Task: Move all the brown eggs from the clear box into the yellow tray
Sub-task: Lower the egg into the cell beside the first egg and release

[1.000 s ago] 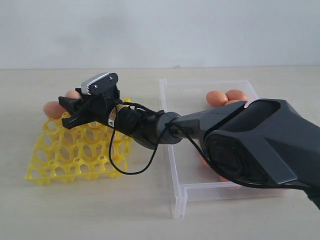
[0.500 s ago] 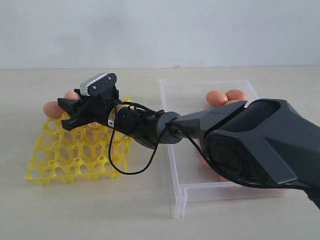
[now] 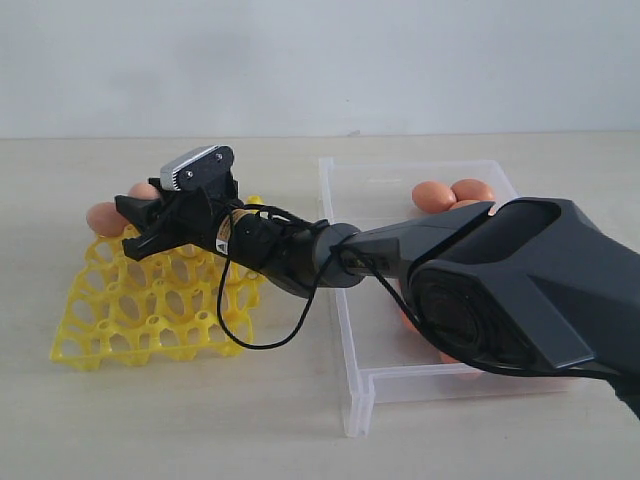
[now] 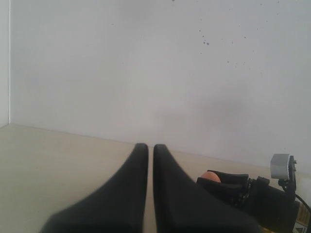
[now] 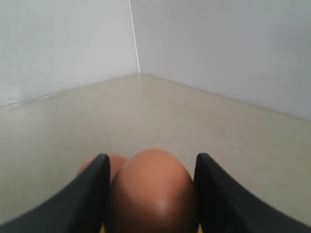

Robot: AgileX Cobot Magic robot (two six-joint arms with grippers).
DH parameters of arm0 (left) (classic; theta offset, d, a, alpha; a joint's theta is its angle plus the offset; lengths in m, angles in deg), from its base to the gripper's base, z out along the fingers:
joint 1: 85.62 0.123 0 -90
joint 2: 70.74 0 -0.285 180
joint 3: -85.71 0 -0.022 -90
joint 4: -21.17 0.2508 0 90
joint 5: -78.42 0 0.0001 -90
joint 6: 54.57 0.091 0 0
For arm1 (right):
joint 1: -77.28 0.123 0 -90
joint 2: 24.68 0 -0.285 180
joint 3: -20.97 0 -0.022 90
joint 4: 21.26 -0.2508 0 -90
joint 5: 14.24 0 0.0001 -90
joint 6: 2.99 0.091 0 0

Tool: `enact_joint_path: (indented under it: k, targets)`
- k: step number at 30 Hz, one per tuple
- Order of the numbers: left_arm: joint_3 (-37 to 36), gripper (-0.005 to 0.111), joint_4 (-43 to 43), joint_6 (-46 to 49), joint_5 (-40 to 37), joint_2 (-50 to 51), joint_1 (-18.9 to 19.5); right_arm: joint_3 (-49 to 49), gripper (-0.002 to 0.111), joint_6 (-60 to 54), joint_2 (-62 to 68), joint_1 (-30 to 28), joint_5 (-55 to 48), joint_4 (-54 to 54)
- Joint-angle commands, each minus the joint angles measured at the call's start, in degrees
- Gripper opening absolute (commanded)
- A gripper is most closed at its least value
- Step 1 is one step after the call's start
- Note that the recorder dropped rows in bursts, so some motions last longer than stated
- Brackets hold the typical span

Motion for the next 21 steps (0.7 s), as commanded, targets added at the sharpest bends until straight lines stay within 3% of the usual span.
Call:
enact_joint_path:
  k: [1,5,10,17,21]
  targets:
    - [0.2,0.004,0.4,0.3,0.4,-0.1,0.1,-0.2,0.045,0.4,0.4,0.0,-1.5,0.6]
    - [0.2,0.004,0.4,0.8,0.3,-0.1,0.1,-0.2,0.047,0.7,0.4,0.0,-1.5,0.8]
    - [0.2,0.004,0.4,0.8,0.3,-0.1,0.1,-0.2,0.081,0.8,0.3,0.0,-3.2,-0.9]
    - [0.2,0.004,0.4,0.8,0.3,-0.1,0.1,-0.2,0.082,0.8,0.3,0.0,-5.6,-1.5]
    - [0.2,0.004,0.4,0.8,0.3,-0.1,0.1,-0.2,0.082,0.8,-0.3,0.0,-0.9,-1.7]
